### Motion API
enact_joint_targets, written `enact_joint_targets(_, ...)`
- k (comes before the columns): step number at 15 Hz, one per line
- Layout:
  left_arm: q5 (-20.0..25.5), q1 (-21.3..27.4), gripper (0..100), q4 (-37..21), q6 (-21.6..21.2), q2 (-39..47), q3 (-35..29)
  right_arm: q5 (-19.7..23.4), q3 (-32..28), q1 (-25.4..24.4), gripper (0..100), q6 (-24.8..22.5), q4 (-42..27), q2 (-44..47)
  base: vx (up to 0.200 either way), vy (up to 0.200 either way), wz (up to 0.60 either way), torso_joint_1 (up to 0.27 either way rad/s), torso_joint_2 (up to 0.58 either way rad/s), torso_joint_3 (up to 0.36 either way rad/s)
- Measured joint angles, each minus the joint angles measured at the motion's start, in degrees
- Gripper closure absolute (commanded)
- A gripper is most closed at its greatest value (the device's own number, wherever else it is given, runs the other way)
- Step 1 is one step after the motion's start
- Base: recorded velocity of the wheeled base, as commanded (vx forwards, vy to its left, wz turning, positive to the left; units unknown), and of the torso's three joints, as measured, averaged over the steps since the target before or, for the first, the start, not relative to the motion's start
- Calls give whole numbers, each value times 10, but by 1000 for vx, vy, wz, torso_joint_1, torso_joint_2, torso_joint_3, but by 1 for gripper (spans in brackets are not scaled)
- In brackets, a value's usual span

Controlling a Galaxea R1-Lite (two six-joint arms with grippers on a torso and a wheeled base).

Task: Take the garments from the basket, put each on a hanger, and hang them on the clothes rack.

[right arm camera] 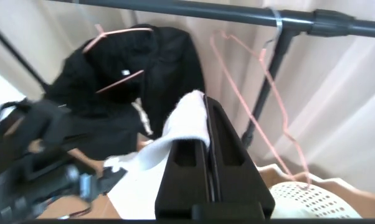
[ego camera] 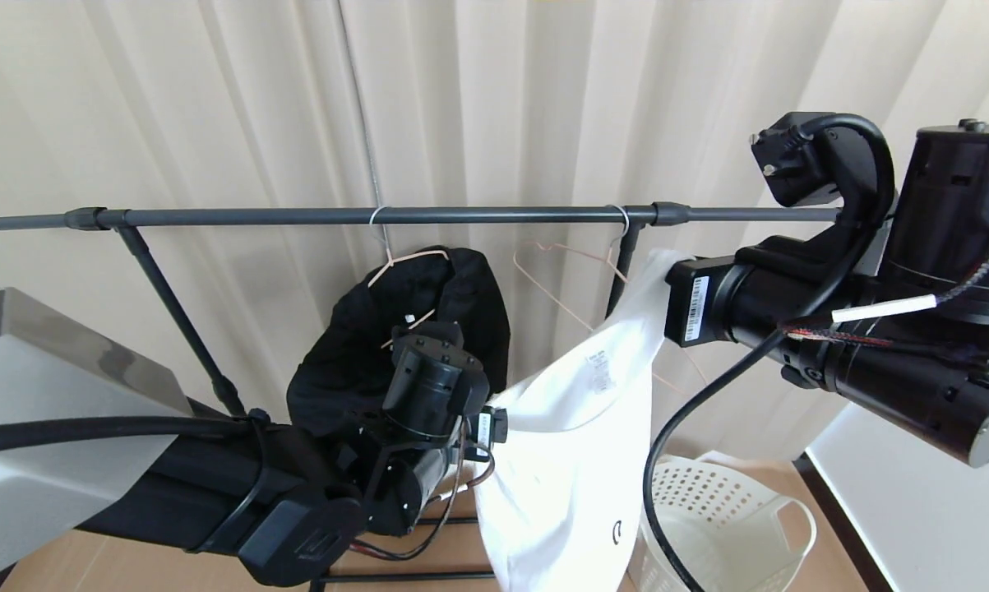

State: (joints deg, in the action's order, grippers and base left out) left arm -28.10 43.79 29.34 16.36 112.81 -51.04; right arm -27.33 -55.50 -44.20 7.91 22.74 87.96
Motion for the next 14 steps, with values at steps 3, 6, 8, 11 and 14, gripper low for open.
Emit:
enact_joint_targets(3, 0, 13, 0, 0, -2, -31, 22, 0, -5, 44, 100, -12, 1, 20, 0, 0, 0, 0, 0, 0)
enact_joint_targets(6, 0, 18, 100, -1, -4, -57, 31, 0, -6, 64, 100, -21, 15, 37, 0, 0, 0, 0, 0, 0)
enact_joint_targets(8, 0, 18, 100, -1, -4, -68, 33, 0, -3, 69, 100, -31, 17, 43, 0, 0, 0, 0, 0, 0)
enact_joint_targets(11, 0, 15, 100, -2, -5, -85, 32, 0, 4, 71, 100, -45, 17, 47, 0, 0, 0, 0, 0, 0)
enact_joint_targets(14, 0, 9, 100, -3, -17, -106, 25, 0, 21, 71, 100, -67, 18, 47, 0, 0, 0, 0, 0, 0)
